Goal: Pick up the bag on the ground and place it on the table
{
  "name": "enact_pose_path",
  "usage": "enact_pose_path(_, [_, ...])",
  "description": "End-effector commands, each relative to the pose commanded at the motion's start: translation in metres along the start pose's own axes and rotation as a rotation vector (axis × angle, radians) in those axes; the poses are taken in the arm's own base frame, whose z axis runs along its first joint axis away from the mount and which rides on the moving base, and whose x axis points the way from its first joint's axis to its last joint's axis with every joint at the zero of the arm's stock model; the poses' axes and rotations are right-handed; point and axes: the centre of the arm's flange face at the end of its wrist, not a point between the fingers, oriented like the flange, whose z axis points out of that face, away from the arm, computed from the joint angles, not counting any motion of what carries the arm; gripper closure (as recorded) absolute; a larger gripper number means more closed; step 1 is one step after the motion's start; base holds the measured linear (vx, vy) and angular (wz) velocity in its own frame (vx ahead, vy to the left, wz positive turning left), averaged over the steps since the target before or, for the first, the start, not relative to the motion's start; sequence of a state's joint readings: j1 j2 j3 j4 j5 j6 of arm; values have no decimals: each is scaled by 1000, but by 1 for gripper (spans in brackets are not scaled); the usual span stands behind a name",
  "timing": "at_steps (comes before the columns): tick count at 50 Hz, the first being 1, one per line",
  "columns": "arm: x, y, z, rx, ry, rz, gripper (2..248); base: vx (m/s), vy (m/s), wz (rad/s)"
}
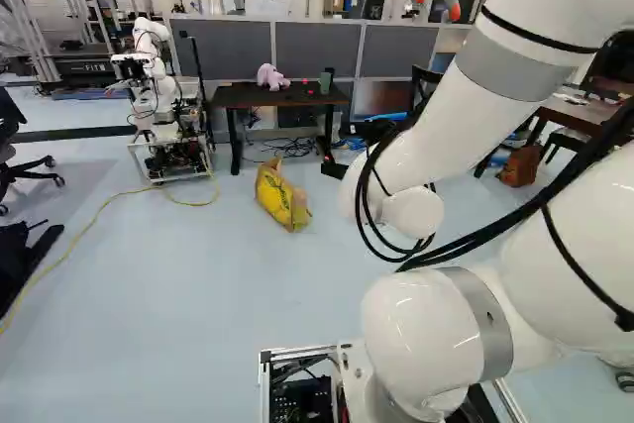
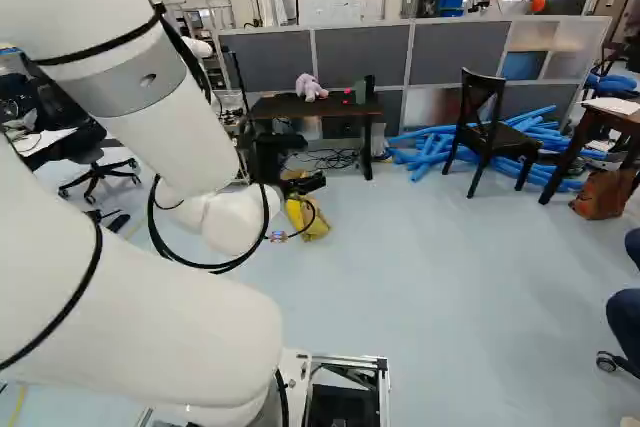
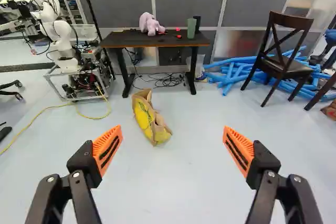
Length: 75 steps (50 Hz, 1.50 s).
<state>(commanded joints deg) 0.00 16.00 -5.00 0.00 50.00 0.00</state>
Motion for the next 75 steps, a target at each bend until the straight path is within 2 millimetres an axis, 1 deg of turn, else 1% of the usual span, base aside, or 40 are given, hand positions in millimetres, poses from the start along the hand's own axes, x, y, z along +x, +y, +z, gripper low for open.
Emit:
enact_pose_path(27, [0,0,0,0,0,0,3,191,-39,34])
enact_pose_path(75, [0,0,0,0,0,0,3,198,38,172])
